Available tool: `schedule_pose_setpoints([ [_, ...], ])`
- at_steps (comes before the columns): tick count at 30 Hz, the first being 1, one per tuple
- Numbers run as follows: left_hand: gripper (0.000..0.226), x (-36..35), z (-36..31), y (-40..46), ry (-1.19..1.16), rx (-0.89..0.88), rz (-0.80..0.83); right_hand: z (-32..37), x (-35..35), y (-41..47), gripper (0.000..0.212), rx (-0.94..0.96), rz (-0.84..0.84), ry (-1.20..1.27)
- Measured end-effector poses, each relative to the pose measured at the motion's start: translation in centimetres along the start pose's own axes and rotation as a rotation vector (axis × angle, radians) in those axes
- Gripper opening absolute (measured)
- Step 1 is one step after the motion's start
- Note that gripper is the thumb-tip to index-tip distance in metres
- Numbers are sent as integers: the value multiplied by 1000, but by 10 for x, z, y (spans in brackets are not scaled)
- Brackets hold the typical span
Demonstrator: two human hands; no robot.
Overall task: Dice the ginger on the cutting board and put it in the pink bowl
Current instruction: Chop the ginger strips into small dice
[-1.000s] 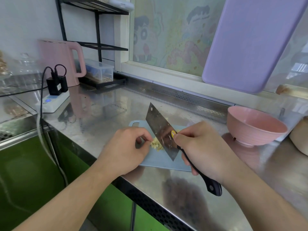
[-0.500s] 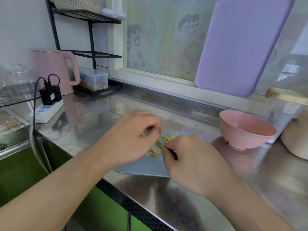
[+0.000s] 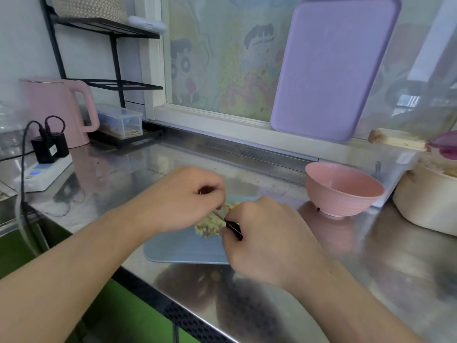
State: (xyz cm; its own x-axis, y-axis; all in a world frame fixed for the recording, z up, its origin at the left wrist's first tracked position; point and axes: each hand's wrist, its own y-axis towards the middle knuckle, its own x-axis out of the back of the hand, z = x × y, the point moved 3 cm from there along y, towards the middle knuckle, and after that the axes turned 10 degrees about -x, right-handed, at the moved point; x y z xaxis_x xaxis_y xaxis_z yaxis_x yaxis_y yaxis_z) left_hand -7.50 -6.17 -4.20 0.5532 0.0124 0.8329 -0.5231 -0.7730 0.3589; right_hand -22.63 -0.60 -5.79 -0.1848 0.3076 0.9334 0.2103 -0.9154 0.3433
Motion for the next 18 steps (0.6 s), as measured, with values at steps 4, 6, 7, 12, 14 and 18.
schedule_pose_setpoints([
  [4,28,0,0,-1,61,37,189,4,3,-2,30,45,22,-23],
  [6,31,0,1,1,74,69,242,4,3,-3,29,52,37,-24],
  [7,32,-1,1,2,75,82,269,4,3,-3,29,54,43,-23],
  [12,24,4,1,4,-29,82,163,1,1,0,27,48,56,-53],
  [14,22,7,-5,1,-135,53,122,0,2,0,28,44,52,-74],
  [18,31,0,-10,0,-121,50,242,3,5,-1,32,54,65,-107],
])
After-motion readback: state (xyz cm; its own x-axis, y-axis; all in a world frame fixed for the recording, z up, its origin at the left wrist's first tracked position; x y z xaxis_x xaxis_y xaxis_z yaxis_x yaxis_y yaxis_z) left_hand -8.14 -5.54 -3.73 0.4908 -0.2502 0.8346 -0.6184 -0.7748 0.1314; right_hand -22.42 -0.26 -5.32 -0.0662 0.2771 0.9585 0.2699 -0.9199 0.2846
